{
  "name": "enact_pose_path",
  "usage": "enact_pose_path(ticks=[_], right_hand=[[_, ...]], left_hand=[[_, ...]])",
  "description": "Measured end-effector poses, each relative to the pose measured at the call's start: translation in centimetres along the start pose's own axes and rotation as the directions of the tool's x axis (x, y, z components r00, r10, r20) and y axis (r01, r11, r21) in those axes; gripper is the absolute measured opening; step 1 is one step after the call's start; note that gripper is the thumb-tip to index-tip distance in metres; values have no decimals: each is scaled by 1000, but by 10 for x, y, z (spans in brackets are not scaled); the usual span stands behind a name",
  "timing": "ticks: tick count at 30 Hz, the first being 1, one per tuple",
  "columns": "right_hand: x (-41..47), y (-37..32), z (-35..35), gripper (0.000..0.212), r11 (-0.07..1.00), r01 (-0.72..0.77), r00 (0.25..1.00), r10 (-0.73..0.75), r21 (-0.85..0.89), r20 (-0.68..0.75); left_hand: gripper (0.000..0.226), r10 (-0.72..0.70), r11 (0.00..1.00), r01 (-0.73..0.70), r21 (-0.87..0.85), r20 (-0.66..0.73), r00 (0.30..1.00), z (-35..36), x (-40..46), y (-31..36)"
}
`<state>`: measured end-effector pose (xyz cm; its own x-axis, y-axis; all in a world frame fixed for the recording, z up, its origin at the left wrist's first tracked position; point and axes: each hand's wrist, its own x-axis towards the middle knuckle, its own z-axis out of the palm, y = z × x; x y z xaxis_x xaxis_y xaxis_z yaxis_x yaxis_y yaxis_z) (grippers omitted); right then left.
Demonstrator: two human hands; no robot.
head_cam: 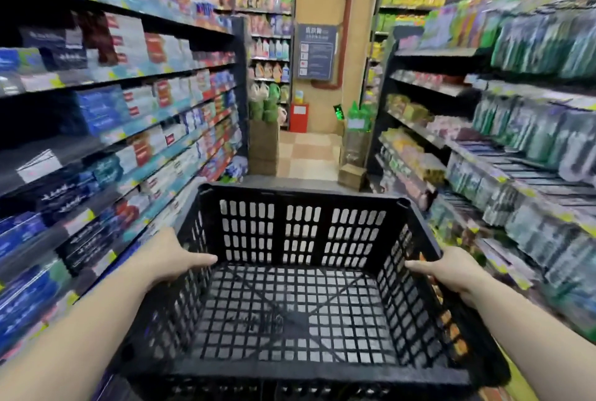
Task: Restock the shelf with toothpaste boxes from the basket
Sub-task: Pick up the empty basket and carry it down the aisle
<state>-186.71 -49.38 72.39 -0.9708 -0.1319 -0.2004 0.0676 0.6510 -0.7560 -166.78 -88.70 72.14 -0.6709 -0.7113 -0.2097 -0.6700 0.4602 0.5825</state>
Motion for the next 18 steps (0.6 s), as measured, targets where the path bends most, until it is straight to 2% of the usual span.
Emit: enact_pose_path(ticks=[2, 5, 9, 11, 15, 18], right_hand=[[60, -16, 6, 56, 1000, -20, 1000, 20, 0, 1], [154, -40, 16, 66, 999, -7, 1000, 8, -34, 14], [278, -79, 22, 41, 998, 2, 1000, 0, -70, 26], [338, -104, 24, 42, 996, 11, 1000, -9, -92, 30], [453, -154, 32, 41, 994, 27, 998, -20, -102, 60], [538, -186, 45, 71, 997, 8, 999, -4, -82, 54]], left_hand=[[105, 19, 1000, -19, 7, -13, 1000, 4, 58, 29], [112, 21, 1000, -21, -12, -7, 1000, 20, 148, 68], [107, -17, 999, 17, -30, -6, 1000, 48, 255, 119], [102, -40, 999, 40, -31, -10, 999, 57, 306, 144], [116, -74, 996, 74, -53, 9, 997, 71, 416, 191], [108, -66, 997, 66, -49, 16, 998, 78, 502, 230]])
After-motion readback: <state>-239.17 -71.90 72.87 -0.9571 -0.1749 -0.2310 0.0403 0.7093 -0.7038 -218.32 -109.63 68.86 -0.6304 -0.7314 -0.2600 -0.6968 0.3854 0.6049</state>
